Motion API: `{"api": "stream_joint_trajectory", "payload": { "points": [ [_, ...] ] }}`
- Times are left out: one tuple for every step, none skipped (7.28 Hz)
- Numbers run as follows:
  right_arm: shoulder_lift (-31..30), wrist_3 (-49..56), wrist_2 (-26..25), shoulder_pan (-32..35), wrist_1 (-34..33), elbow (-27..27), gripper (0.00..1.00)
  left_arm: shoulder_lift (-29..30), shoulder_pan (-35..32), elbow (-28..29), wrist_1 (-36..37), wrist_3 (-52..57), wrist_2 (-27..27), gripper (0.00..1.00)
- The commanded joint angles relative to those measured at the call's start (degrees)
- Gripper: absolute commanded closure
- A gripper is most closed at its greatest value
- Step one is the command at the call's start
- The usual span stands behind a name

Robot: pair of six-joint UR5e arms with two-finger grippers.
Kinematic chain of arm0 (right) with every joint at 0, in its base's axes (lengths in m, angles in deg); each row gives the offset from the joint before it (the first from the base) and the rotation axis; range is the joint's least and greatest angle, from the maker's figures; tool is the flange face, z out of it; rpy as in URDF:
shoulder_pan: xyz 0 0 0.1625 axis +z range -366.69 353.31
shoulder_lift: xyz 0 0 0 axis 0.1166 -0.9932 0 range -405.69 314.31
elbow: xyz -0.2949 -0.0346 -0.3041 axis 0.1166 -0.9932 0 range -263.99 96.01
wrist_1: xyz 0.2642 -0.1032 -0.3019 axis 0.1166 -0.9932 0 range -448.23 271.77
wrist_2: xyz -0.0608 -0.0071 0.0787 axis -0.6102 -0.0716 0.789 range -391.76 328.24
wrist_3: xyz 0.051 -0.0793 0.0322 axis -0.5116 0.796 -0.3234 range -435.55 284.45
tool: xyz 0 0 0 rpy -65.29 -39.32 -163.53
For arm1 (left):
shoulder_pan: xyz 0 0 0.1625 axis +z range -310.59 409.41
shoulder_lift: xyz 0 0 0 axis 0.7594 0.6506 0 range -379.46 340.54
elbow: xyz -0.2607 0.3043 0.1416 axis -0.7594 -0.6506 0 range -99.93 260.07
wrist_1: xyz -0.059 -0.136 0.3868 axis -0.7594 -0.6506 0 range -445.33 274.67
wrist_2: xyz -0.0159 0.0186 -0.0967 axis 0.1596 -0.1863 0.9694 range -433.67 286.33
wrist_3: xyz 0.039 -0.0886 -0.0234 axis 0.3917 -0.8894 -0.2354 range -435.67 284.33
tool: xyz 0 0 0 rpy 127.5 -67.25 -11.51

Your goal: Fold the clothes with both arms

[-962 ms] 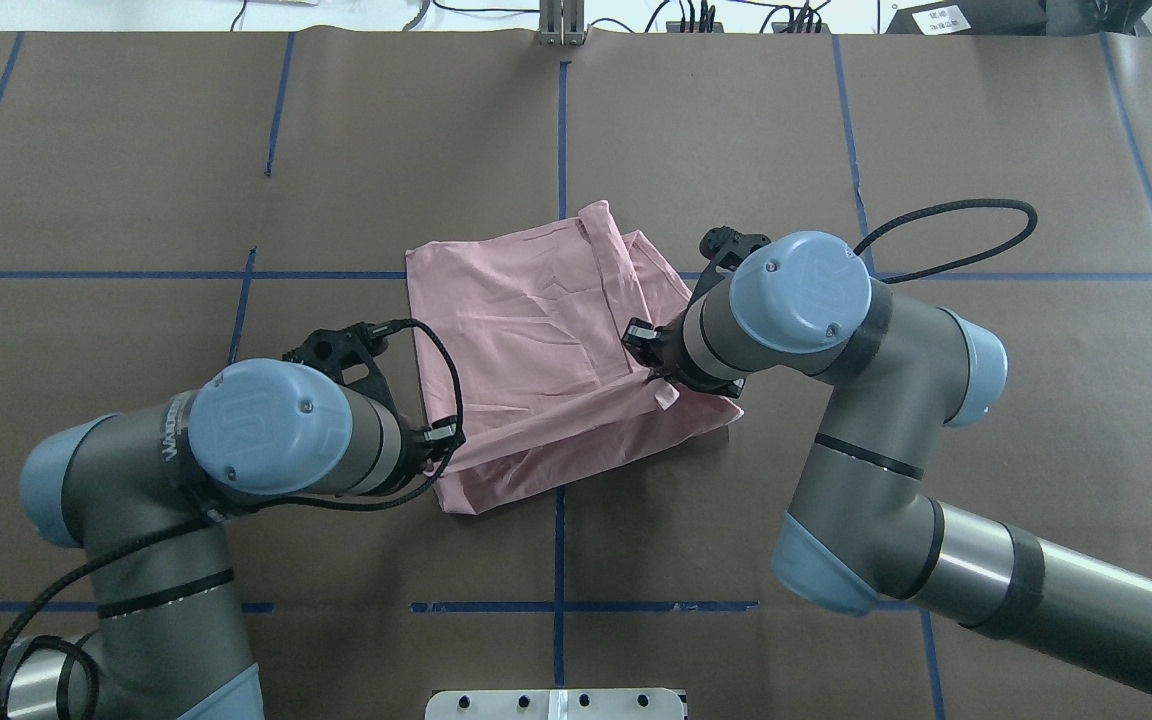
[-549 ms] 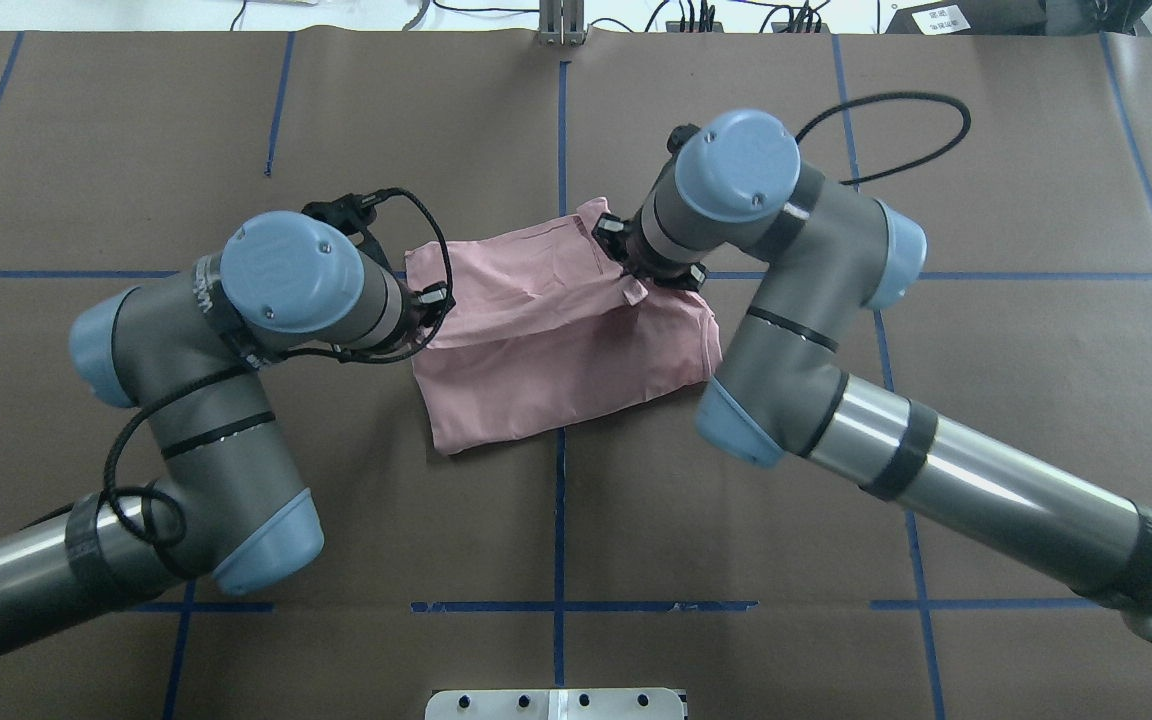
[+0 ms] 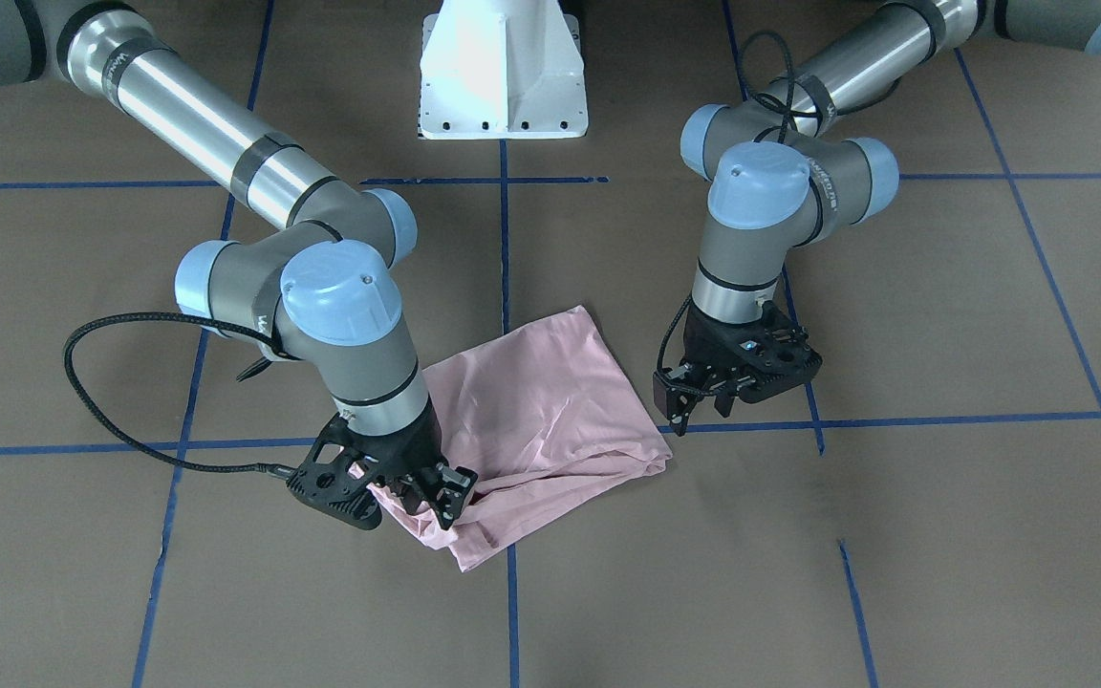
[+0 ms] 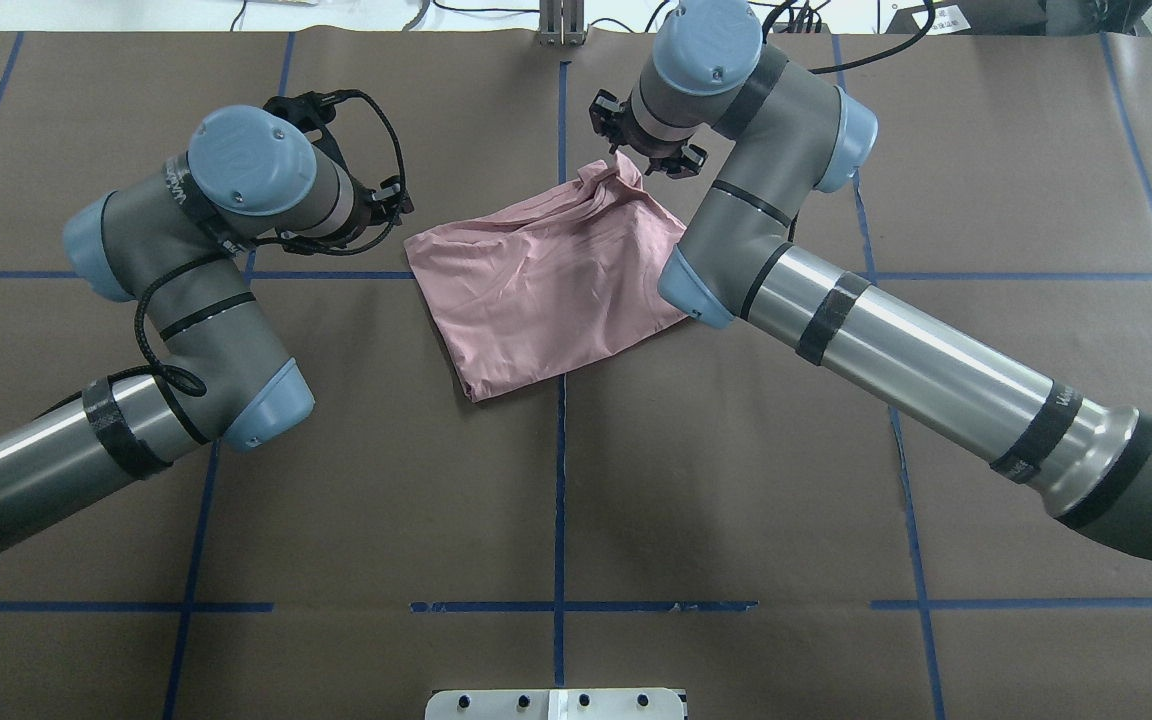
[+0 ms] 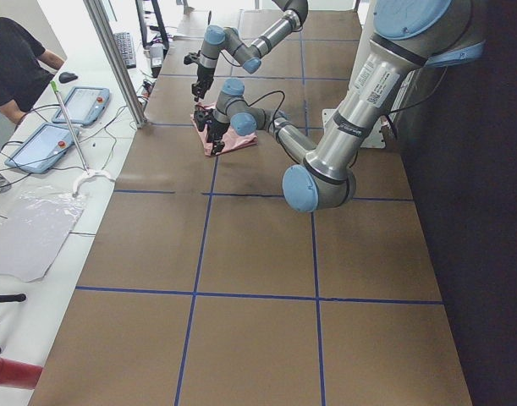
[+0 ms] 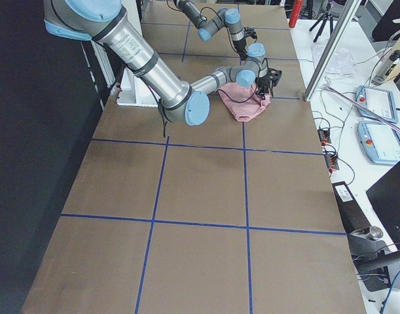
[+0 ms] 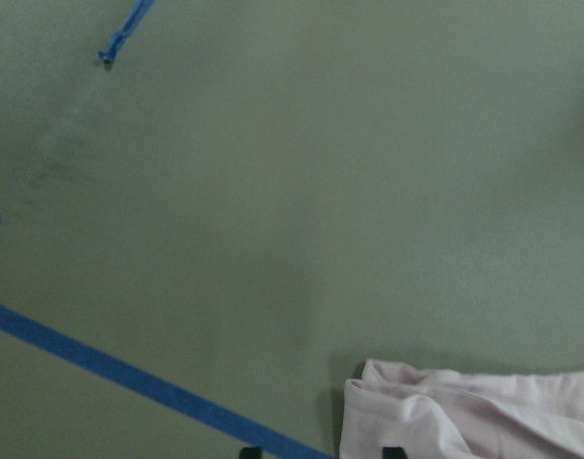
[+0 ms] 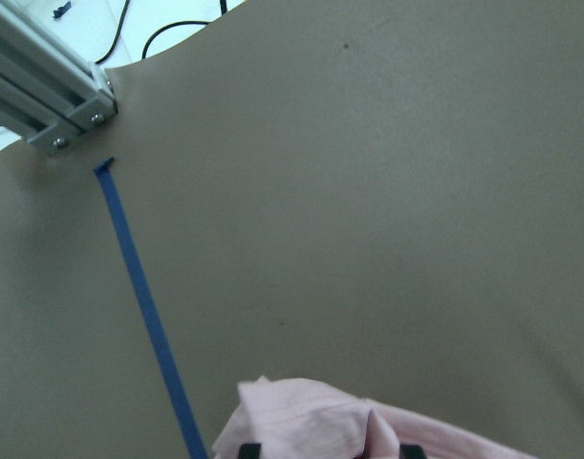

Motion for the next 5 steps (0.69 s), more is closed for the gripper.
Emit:
{"api": "stream_joint_trajectory", "payload": {
  "points": [
    [0.1,5.1,1.5,4.2,0.1,-1.5,0.00,-0.1,-2.1,-0.3,-0.4,3.9,0.4,0.00],
    [-0.5,11.9,4.4,6.9,-0.6,-1.4,0.00,-0.1,-3.2,-0.5,-0.5,5.7,1.4,0.00],
    [-1.2,19.9,8.5,10.7,-4.8,-0.9,0.00,-0.6,-6.5,-1.3,-0.3,9.1,6.2,0.00],
    [-5.8,28.5,13.2,14.6,-8.3,4.2,0.00,-3.6,-9.7,-5.1,-0.2,13.6,7.4,0.00],
    [-13.9,36.4,18.7,19.4,-10.5,12.3,0.00,-6.1,-13.3,-7.6,0.2,20.0,7.5,0.00]
  ]
}}
